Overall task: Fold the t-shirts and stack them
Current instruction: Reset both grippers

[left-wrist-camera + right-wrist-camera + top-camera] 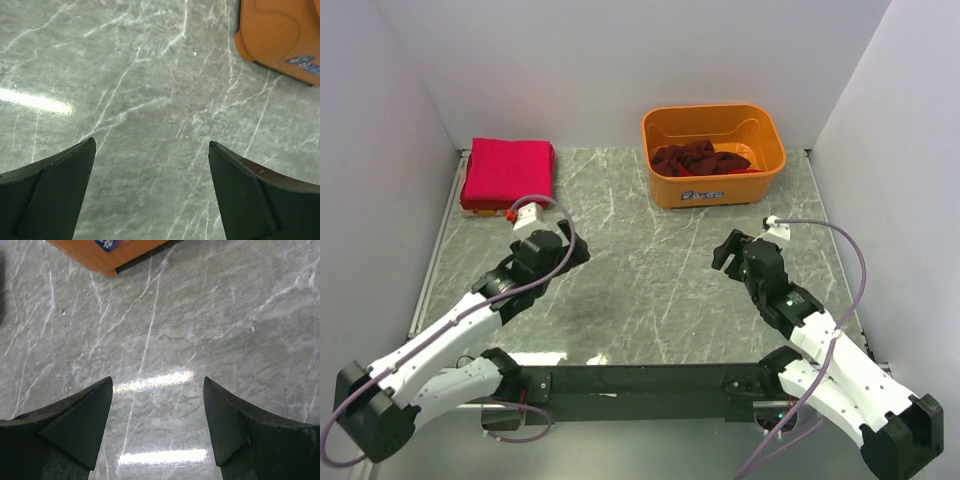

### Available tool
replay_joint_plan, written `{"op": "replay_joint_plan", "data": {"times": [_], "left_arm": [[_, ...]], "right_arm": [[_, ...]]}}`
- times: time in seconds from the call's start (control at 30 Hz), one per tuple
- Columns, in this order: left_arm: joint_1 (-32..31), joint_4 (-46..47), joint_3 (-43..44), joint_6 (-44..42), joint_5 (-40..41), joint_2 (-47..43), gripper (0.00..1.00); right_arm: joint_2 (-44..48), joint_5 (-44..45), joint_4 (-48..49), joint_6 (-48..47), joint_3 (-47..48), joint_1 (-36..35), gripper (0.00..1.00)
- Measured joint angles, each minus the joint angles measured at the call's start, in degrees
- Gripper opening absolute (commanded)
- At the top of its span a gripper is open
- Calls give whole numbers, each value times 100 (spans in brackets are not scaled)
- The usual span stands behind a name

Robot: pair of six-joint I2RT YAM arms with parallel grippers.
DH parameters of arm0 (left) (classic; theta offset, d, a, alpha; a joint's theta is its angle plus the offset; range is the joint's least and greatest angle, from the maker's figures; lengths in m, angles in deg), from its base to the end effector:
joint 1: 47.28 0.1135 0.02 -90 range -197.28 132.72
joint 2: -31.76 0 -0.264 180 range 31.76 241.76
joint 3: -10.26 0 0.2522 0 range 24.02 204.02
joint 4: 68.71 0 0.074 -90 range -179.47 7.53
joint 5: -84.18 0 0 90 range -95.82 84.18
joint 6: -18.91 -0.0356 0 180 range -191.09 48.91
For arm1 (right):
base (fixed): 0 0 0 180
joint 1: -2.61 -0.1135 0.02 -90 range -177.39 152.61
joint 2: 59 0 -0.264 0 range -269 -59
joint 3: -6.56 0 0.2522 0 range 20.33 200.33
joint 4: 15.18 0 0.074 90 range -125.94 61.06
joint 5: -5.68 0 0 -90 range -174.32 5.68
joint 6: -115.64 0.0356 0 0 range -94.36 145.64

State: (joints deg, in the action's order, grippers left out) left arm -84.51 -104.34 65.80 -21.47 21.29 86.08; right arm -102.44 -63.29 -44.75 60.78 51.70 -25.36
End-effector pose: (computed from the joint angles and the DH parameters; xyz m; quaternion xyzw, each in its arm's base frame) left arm 0.1733 -0.1113 0.2736 -0.2015 0.8432 -0.1610 0.4718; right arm 0.1607 0.0709 0.2524 0.1466 0.8347 0.1323 0.5141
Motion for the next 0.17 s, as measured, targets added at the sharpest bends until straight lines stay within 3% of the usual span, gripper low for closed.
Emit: {"op": "replay_joint_plan", "data": {"times": [0.17], "left_arm": [[0, 105, -269, 186, 210, -426, 99]], "right_arm": [[-66, -35, 42, 66, 0, 0, 79]]}}
